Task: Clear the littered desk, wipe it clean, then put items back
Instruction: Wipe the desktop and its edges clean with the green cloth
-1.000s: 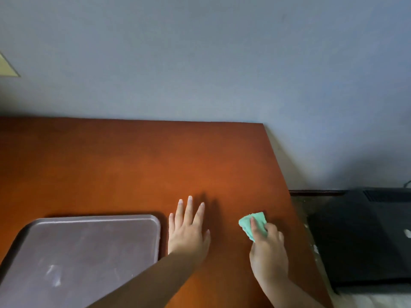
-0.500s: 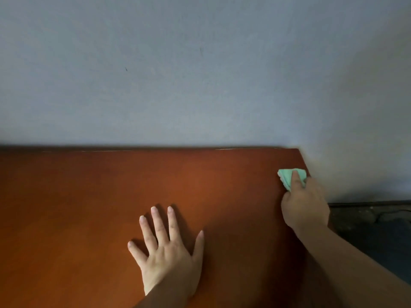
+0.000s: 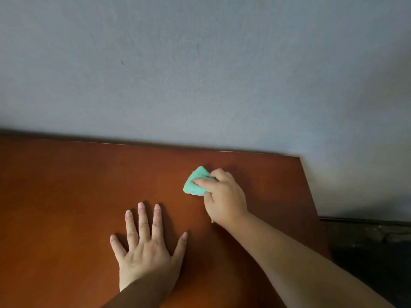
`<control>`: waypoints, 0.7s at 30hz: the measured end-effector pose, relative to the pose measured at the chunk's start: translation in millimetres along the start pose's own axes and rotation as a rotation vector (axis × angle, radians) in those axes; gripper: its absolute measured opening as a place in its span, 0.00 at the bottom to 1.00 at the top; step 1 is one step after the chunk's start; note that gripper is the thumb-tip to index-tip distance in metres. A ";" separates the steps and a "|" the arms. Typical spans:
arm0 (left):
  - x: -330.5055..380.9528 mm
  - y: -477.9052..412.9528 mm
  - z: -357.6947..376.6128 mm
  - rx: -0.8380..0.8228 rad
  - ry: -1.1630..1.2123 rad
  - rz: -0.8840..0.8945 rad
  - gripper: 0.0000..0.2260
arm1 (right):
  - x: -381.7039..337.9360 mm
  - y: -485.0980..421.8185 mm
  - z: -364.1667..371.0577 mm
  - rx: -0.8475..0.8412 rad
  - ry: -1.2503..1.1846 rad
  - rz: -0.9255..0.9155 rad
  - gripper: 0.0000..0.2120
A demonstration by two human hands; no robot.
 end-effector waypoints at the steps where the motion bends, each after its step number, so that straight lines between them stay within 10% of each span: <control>1: -0.4 1.0 -5.4 0.020 0.027 -0.006 0.39 | 8.6 5.5 -8.7 0.046 -0.065 0.035 0.20; 4: 1.7 2.5 -11.1 0.021 0.020 -0.010 0.38 | 79.7 18.5 -60.7 0.349 -0.041 0.371 0.21; 10: -5.6 -5.7 1.8 0.084 -0.026 -0.021 0.39 | 147.7 -6.7 -81.4 0.339 0.208 0.868 0.19; 21: -3.3 -3.9 -5.1 -0.032 0.050 -0.009 0.41 | -43.3 -14.2 25.7 0.035 -0.090 -0.005 0.18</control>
Point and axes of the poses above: each hand's wrist, its own y-axis away from the middle knuckle, its own z-axis out of the palm, x = y × z, the point moved 7 cm from there along -y, towards the middle knuckle, and after that the axes turned 2 degrees about -y, right-handed, at the moved point
